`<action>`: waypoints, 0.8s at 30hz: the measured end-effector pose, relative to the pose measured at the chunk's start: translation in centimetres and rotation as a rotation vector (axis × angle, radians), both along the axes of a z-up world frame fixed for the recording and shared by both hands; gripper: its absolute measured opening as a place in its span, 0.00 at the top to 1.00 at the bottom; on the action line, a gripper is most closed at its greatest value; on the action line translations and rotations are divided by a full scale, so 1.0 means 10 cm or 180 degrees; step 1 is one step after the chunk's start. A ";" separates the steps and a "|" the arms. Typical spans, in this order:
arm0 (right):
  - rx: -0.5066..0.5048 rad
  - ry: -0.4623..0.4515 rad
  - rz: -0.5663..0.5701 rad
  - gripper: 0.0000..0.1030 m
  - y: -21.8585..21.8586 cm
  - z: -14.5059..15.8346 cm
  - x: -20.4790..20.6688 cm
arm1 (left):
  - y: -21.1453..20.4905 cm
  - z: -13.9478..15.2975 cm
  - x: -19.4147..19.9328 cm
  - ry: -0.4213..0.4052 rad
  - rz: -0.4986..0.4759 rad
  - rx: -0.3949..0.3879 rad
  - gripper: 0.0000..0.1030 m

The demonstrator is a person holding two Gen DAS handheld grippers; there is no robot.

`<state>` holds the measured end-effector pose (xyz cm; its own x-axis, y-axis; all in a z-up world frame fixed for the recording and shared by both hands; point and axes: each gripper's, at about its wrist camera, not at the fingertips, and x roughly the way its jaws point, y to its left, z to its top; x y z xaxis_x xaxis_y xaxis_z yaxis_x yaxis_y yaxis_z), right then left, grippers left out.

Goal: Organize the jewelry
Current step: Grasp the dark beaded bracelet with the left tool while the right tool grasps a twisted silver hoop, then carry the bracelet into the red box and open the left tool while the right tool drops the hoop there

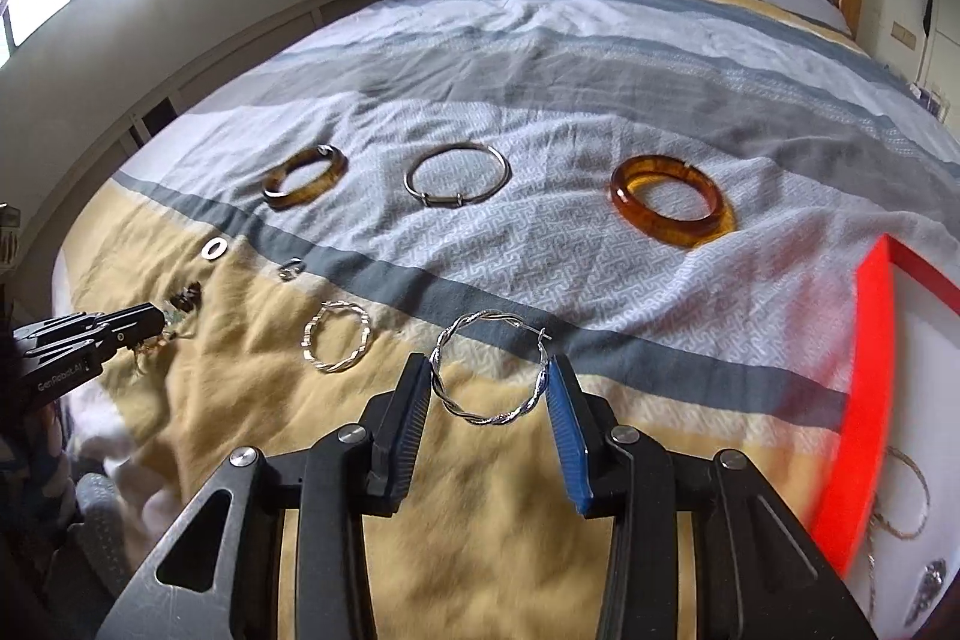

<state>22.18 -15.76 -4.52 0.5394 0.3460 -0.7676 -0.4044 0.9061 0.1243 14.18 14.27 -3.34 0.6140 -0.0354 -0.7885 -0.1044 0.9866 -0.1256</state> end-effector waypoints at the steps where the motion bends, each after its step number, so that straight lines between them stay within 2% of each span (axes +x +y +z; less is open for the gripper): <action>1: 0.0016 -0.0027 -0.0008 0.62 -0.04 0.06 -0.05 | -0.03 0.07 -0.03 -0.0033 -0.0007 -0.0012 0.90; 6: 0.0090 -0.0163 -0.0125 0.62 -0.36 0.34 -0.38 | -0.32 0.39 -0.13 -0.0199 -0.0143 -0.0028 0.90; 13: 0.0098 -0.0293 -0.0460 0.62 -1.11 0.58 -0.71 | -1.08 0.76 -0.07 -0.0360 -0.0560 -0.0160 0.90; 19: 0.0023 -0.0352 -0.0764 0.62 -1.82 0.67 -0.77 | -1.93 1.03 0.18 -0.0445 -0.1028 -0.0378 0.90; 24: -0.0040 -0.0337 -0.0896 0.62 -2.26 0.65 -0.68 | -2.60 1.15 0.51 -0.0426 -0.1331 -0.0595 0.90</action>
<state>15.42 -38.41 1.97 0.6900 0.1623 -0.7053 -0.1470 0.9856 0.0830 19.27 -11.75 8.14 0.6126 -0.4349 -0.6600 0.3261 0.8997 -0.2901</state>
